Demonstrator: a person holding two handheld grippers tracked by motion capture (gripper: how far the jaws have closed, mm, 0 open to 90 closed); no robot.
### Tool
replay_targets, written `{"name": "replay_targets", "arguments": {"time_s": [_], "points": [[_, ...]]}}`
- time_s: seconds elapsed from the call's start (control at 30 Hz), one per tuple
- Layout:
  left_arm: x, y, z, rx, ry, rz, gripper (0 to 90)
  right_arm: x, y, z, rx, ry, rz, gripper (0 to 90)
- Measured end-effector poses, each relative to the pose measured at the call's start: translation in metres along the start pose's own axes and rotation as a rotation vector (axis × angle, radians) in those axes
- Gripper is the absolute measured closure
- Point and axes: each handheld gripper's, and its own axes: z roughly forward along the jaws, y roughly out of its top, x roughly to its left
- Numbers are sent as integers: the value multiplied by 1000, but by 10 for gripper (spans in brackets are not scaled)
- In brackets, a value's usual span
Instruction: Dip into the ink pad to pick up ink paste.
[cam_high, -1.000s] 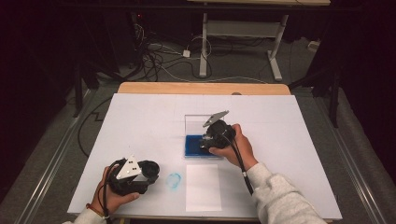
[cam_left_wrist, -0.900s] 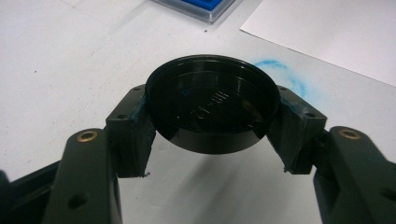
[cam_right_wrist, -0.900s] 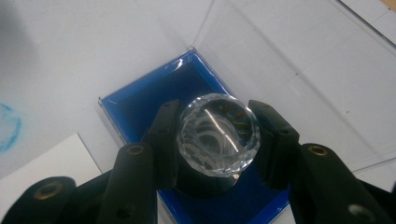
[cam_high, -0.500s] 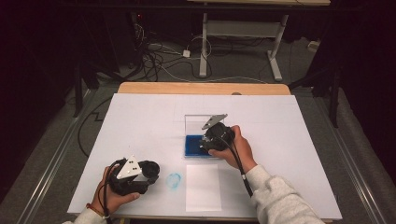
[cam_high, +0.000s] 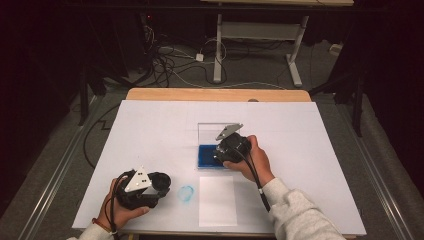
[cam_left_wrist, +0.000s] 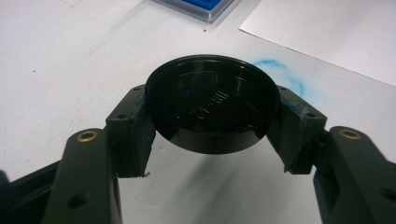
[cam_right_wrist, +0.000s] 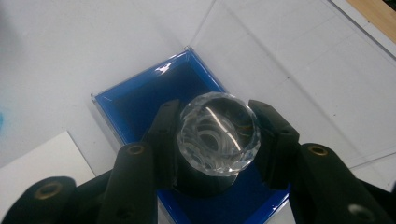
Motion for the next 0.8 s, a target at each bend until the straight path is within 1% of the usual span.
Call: {"name": "replay_targets", "arguments": {"time_s": [0.07, 0.13, 0.17, 0.27, 0.3, 0.4, 0.57, 0.8], "points": [[0, 0, 0, 0, 1, -1, 370, -1, 0, 0, -2, 3, -4, 575], [0, 0, 0, 1, -1, -2, 370, -4, -1, 1, -7, 16, 8, 575], [0, 0, 0, 2, -1, -1, 370, -4, -1, 1, -7, 14, 10, 574], [0, 0, 0, 2, -2, -2, 370, 3, 1, 0, 7, -26, -17, 575], [0, 0, 0, 1, -3, -3, 370, 4, 1, 0, 6, -30, -22, 574], [0, 0, 0, 2, -3, 0, 370, 3, 0, 0, 7, -23, -15, 574], [-1, 1, 1, 3, -5, 0, 370, 4, 2, 2, 13, -37, -27, 575], [1, 0, -1, -1, -2, -3, 370, 2, 0, 1, 3, -24, -14, 574]]}}
